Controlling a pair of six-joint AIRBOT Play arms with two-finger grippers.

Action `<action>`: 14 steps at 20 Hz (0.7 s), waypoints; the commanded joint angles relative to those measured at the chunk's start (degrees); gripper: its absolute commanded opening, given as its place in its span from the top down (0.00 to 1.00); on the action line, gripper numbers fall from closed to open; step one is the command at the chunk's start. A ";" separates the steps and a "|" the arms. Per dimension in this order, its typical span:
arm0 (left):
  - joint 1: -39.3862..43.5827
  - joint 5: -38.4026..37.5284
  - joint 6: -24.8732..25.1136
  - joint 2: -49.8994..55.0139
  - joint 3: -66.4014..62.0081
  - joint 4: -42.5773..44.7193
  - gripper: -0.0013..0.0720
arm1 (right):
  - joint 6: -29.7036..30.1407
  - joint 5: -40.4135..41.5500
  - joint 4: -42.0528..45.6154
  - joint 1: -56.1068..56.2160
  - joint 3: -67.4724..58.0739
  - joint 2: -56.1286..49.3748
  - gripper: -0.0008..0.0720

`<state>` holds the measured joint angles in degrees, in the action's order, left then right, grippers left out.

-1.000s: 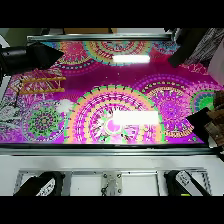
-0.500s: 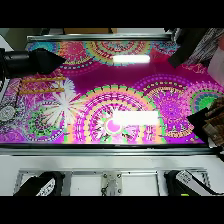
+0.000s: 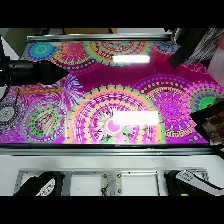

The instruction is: Fold the clothes and pants, and hang the long-sleeved shirts on hangers.

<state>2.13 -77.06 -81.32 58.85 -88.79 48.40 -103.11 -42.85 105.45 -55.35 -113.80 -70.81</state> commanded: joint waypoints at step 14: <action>1.66 10.75 -0.02 -2.64 18.64 0.00 0.95 | 50.88 -26.14 -70.60 35.15 10.49 7.52 0.50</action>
<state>2.83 -71.18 -81.38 58.17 -76.27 48.36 -56.16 -58.61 37.54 -30.11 -107.50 -63.35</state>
